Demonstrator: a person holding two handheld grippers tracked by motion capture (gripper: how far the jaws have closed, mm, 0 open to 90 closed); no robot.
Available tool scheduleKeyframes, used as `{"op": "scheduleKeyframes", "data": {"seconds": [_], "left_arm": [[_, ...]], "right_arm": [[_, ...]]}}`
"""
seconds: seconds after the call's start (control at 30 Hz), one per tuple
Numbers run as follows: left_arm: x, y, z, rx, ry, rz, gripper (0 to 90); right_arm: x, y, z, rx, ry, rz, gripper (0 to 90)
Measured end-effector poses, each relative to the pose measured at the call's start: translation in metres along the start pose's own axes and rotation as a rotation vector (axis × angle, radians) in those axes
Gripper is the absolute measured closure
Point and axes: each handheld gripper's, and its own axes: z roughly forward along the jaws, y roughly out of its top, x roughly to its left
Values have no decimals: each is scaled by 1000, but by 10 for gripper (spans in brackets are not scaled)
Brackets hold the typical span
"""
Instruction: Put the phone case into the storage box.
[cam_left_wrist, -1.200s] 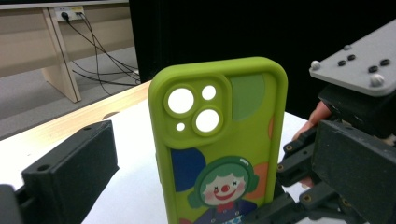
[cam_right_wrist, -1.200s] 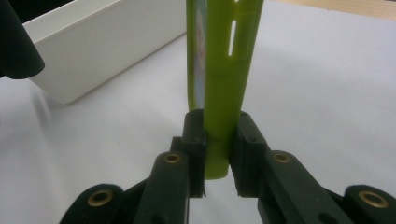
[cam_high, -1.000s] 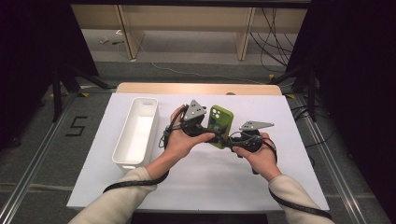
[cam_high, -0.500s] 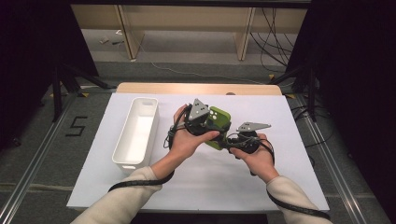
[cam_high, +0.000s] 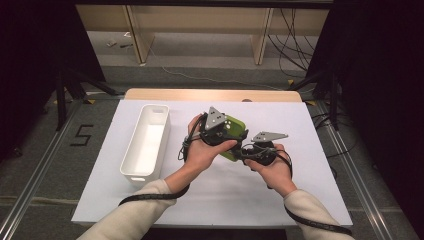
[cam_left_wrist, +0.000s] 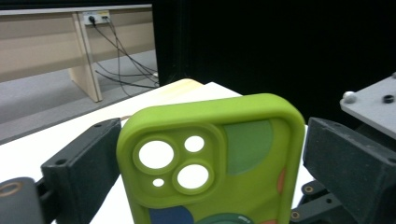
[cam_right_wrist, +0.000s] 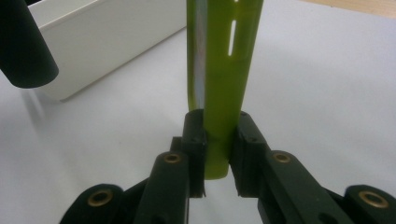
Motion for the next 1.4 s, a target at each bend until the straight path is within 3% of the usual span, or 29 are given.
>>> {"op": "scheduleKeyframes", "data": {"seconds": [0.37,1.03,1.4], "left_arm": [[0,-3,1,3,14,-19,137],[5,-1,-1,-16,-9,-35,159],[10,2,-5,-23,-1,-34,160]], "right_arm": [[1,1,-1,-11,-21,-2,781],[1,0,-2,-32,-32,-22,738],[-4,-1,-4,-62,-27,-30,444]]}}
